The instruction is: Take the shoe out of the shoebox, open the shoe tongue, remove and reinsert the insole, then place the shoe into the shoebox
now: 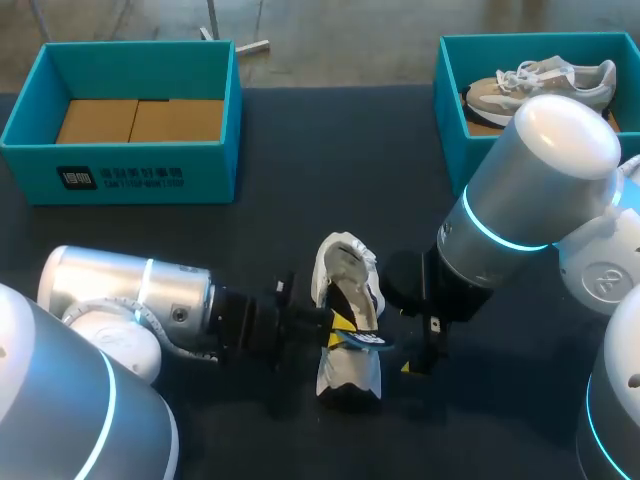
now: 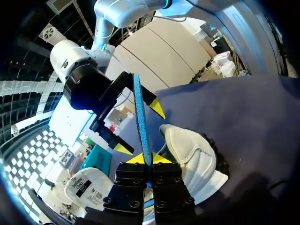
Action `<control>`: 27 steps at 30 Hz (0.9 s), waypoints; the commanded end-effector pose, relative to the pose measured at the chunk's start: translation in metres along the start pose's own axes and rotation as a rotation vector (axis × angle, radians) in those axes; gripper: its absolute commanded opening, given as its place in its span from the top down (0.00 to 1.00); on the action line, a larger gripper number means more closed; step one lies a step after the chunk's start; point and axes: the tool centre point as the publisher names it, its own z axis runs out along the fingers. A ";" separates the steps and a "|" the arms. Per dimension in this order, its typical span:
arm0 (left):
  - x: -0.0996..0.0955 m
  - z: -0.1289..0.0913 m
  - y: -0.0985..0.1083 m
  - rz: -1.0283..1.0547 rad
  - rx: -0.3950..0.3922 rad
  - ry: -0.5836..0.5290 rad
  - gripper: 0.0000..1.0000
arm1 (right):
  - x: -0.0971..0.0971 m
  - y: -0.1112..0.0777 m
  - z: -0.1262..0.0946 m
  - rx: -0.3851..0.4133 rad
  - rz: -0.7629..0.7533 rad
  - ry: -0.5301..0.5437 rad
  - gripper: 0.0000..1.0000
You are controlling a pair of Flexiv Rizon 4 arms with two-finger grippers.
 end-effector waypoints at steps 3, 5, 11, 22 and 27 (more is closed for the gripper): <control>0.006 0.001 -0.001 0.037 -0.008 0.013 1.00 | 0.001 0.000 0.001 0.002 0.001 -0.003 0.00; 0.008 0.001 -0.001 0.050 -0.011 0.018 1.00 | 0.001 0.000 0.001 0.002 0.001 -0.003 0.00; 0.008 0.003 0.006 0.093 -0.035 0.009 1.00 | 0.001 0.000 0.001 0.002 0.001 -0.003 0.00; 0.002 0.007 0.018 0.175 -0.092 -0.007 1.00 | 0.001 0.000 0.001 0.002 0.001 -0.003 0.00; 0.000 0.008 0.020 0.218 -0.115 -0.006 1.00 | 0.001 0.000 0.001 0.002 0.001 -0.003 0.00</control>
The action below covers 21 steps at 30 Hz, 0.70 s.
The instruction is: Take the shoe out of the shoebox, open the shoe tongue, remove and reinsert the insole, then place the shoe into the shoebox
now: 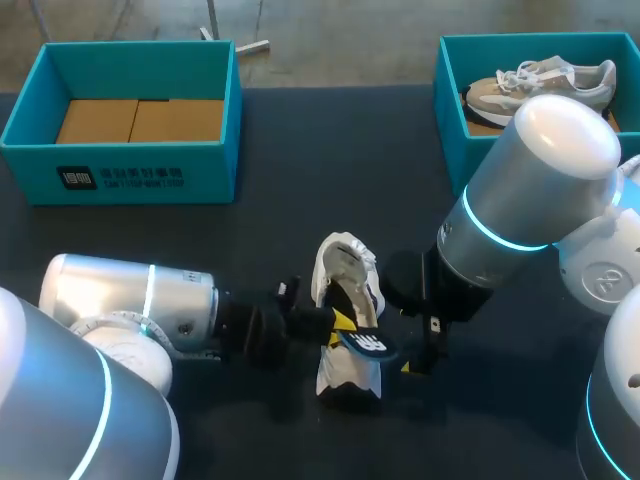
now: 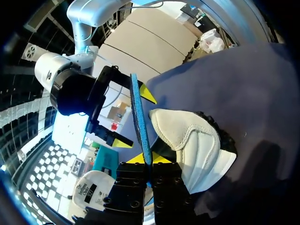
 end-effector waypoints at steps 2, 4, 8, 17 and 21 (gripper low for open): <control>0.001 0.007 0.004 0.021 -0.030 -0.009 1.00 | 0.001 0.000 0.001 0.002 0.001 -0.003 0.00; 0.001 0.008 0.006 0.048 -0.046 -0.006 1.00 | 0.001 0.000 0.001 0.002 0.001 -0.003 0.00; 0.001 0.008 0.010 0.029 -0.055 -0.007 1.00 | 0.001 0.000 0.001 0.002 0.001 -0.003 0.00; -0.004 0.003 0.004 -0.091 0.030 -0.020 1.00 | 0.001 0.000 0.001 0.002 0.001 -0.003 0.00; -0.005 0.001 -0.001 -0.125 0.062 -0.024 0.90 | 0.001 0.000 0.001 0.002 0.001 -0.003 0.00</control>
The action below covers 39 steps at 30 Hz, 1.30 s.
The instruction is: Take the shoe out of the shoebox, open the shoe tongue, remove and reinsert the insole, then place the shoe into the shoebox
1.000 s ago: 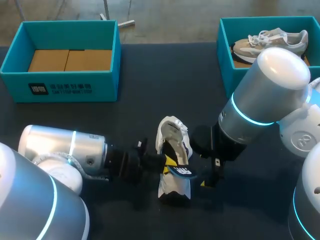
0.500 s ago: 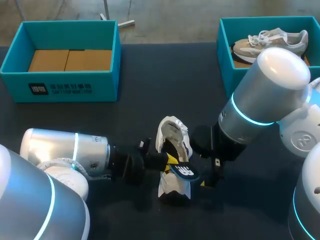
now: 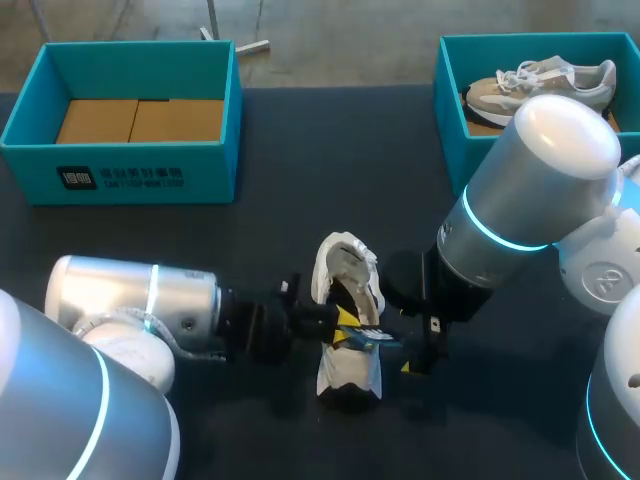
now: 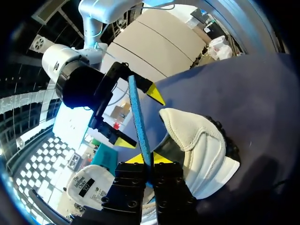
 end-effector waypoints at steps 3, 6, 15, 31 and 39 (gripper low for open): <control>-0.002 -0.005 -0.004 -0.022 0.035 0.007 0.89 | 0.001 0.000 0.001 0.002 0.001 -0.003 0.00; -0.003 -0.006 -0.008 -0.051 0.057 0.007 0.88 | 0.001 0.000 0.001 0.002 0.001 -0.003 0.00; -0.005 -0.007 -0.019 -0.071 0.085 0.013 0.84 | 0.001 0.000 0.001 0.002 0.001 -0.003 0.00; -0.010 -0.010 -0.032 -0.092 0.121 0.027 0.70 | 0.001 0.000 0.001 0.002 0.001 -0.003 0.00; -0.007 -0.010 -0.032 -0.074 0.095 0.070 1.00 | 0.001 0.000 0.001 0.002 0.001 -0.003 0.00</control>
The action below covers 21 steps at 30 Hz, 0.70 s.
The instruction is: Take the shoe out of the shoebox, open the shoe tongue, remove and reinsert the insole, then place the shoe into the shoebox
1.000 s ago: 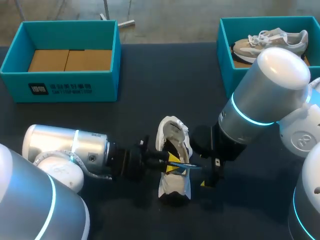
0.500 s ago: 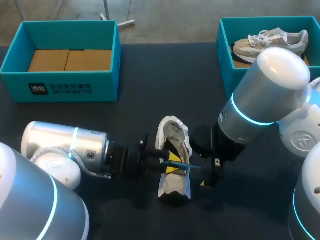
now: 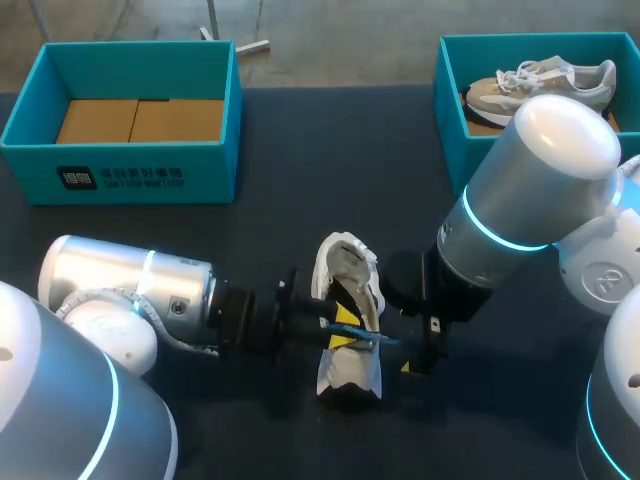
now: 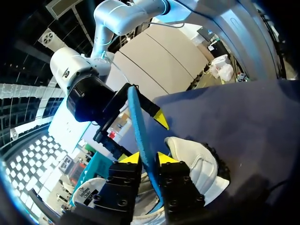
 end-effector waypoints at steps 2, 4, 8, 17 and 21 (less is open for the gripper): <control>0.000 0.000 -0.001 0.019 -0.023 0.031 1.00 | 0.001 0.000 0.001 0.002 0.001 -0.003 0.00; 0.003 0.000 0.002 0.022 -0.022 0.037 1.00 | 0.001 0.000 0.001 0.002 0.001 -0.003 0.00; 0.007 -0.001 0.007 0.050 -0.032 0.051 1.00 | 0.001 0.000 0.001 0.002 0.001 -0.003 0.00; 0.010 -0.002 0.021 0.116 -0.060 0.047 1.00 | 0.001 0.000 0.001 0.002 0.001 -0.003 0.00; 0.008 -0.002 0.017 0.099 -0.028 0.035 1.00 | 0.001 0.000 0.001 0.002 0.001 -0.003 0.00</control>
